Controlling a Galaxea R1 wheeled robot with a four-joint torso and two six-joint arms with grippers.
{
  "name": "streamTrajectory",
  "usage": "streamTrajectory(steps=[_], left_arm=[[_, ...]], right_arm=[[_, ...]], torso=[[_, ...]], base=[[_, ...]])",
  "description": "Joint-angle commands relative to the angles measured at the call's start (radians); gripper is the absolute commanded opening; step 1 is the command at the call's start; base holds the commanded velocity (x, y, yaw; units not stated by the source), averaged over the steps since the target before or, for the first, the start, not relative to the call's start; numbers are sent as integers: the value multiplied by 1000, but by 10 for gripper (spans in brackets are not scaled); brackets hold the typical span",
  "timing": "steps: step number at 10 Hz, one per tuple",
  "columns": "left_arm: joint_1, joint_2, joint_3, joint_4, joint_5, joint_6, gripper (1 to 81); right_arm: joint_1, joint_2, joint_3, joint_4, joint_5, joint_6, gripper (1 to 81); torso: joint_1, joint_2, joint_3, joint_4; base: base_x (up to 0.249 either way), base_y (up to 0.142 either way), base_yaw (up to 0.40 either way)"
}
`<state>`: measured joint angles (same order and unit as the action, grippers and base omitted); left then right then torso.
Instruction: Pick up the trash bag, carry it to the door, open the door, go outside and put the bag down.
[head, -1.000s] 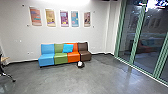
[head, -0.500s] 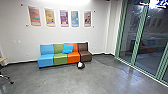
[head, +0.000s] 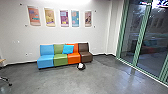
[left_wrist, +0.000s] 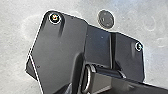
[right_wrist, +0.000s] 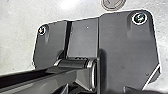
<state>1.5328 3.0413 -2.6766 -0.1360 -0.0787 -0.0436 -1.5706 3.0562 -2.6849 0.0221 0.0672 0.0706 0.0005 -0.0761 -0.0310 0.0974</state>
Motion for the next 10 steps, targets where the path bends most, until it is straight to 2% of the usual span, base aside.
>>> streamTrajectory(steps=[1, 10], left_arm=[[-56, 1, 6, -2, 50, -1, 811], [-56, 2, 7, -2, 50, -2, 811]], right_arm=[[56, 3, 8, -10, -49, -3, 811], [59, 5, 8, -10, -47, -3, 811]], torso=[[0, 0, 0, 0], [0, 0, 0, 0]], base=[[144, 61, 0], [144, 7, 0]])
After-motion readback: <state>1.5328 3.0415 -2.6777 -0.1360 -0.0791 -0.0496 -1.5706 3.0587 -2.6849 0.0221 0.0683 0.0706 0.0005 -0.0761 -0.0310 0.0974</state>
